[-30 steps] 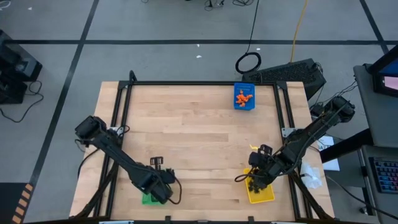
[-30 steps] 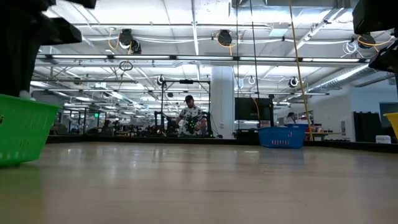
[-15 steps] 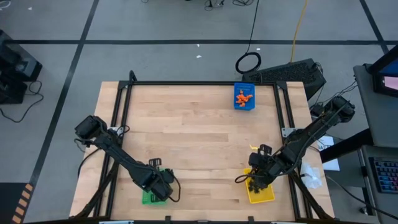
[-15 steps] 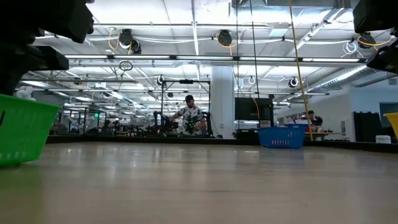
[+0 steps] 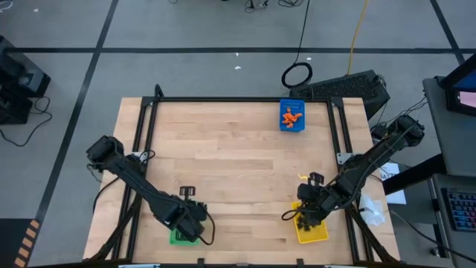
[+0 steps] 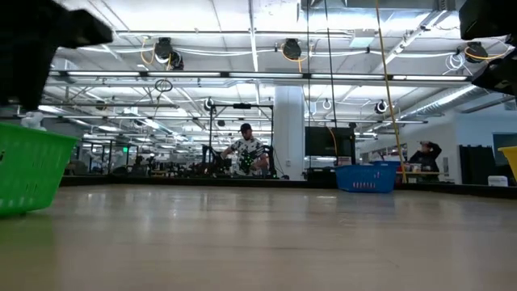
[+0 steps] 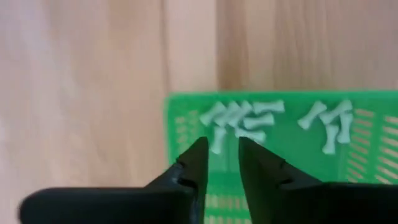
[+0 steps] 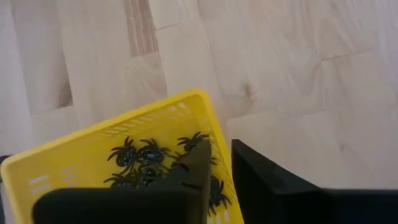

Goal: Sort Halloween decoration
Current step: Return to Home Position

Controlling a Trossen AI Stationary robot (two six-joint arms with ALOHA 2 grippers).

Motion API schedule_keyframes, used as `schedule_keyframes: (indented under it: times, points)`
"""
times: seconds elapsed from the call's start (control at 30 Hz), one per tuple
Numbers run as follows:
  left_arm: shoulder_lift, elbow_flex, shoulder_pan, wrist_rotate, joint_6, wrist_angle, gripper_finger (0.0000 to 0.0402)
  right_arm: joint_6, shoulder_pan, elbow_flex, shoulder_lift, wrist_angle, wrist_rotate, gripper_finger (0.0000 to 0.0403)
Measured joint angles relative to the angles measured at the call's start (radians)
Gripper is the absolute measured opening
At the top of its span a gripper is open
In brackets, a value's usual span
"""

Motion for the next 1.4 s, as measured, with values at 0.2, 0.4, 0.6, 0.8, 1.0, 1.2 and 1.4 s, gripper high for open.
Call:
schedule_keyframes:
  times: [0.2,0.4,0.6,0.8,1.0,1.2,1.4]
  points:
    - [-0.124,-0.047,0.044,-0.147,0.061,0.098,0.0011,-0.071,-0.032,0.0,0.0,0.014,0.022,0.0009]
    - [-0.243,-0.186,0.108,-0.149,0.096,0.283,0.0002,-0.161,-0.082,-0.06,0.002,0.216,-0.131,0.0001]
    - [-0.312,-0.312,0.147,-0.149,0.098,0.386,0.0001,-0.11,-0.071,-0.095,0.06,0.289,-0.191,0.0001]
    - [-0.343,-0.393,0.195,-0.189,0.144,0.513,0.0001,-0.093,-0.083,-0.095,0.125,0.314,-0.163,0.0]
    - [-0.345,-0.451,0.226,-0.236,0.196,0.638,0.0001,-0.015,-0.066,-0.095,0.116,0.329,-0.039,0.0]
    - [-0.35,-0.523,0.26,-0.248,0.295,0.829,0.0001,0.011,-0.056,-0.095,0.094,0.352,0.045,0.0]
    - [-0.387,-0.62,0.323,-0.245,0.415,1.057,0.0001,-0.044,-0.059,-0.095,0.039,0.341,0.078,0.0]
